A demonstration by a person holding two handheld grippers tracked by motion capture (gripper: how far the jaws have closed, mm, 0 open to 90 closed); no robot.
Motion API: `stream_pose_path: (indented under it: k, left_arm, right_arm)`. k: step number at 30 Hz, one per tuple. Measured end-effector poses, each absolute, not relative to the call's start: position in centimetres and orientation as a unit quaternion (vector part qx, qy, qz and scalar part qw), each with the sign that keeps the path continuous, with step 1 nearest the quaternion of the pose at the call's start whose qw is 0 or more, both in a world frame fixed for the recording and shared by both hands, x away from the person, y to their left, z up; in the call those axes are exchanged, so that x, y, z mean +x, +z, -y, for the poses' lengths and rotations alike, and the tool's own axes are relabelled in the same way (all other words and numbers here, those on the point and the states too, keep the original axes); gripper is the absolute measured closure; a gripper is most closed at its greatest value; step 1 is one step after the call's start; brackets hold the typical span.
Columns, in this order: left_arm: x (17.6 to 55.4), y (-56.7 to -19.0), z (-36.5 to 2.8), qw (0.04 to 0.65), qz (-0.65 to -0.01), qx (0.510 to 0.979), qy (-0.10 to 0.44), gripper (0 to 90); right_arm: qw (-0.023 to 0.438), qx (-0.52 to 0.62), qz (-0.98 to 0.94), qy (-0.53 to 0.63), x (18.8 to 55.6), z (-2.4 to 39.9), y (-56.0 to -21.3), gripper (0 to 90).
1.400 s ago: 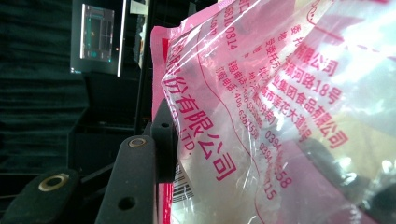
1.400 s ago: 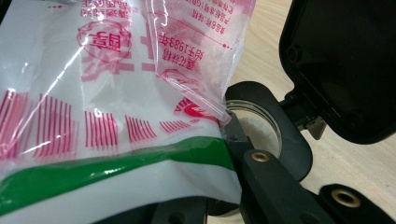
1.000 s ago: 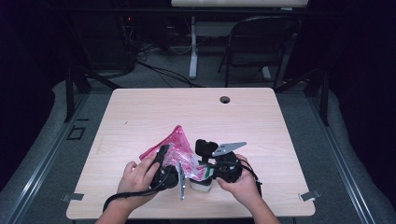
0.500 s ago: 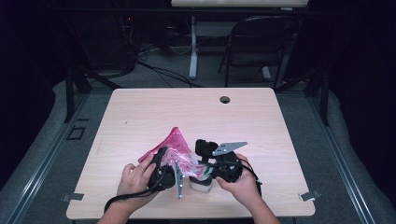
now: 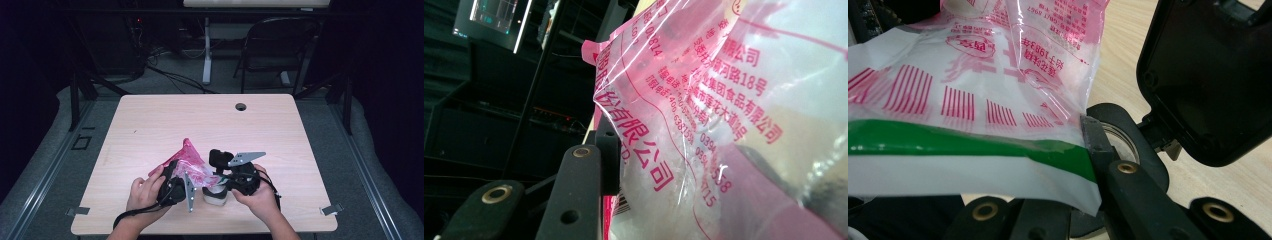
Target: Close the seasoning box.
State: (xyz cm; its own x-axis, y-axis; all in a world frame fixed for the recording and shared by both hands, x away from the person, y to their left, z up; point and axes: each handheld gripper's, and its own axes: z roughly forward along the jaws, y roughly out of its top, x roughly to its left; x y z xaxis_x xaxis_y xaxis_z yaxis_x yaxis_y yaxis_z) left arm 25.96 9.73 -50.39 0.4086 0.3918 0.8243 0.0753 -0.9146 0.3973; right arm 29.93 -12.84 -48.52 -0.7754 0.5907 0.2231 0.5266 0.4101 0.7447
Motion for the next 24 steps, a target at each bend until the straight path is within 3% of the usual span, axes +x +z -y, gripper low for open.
stream_pose_path:
  k: [24]
  left_arm:
    - [26.34,-51.31,-10.55,0.207,-0.194,0.837,0.468,68.9]
  right_arm:
    - [0.034,0.331,-0.836,0.437,29.9,12.84,-48.5,88.7]
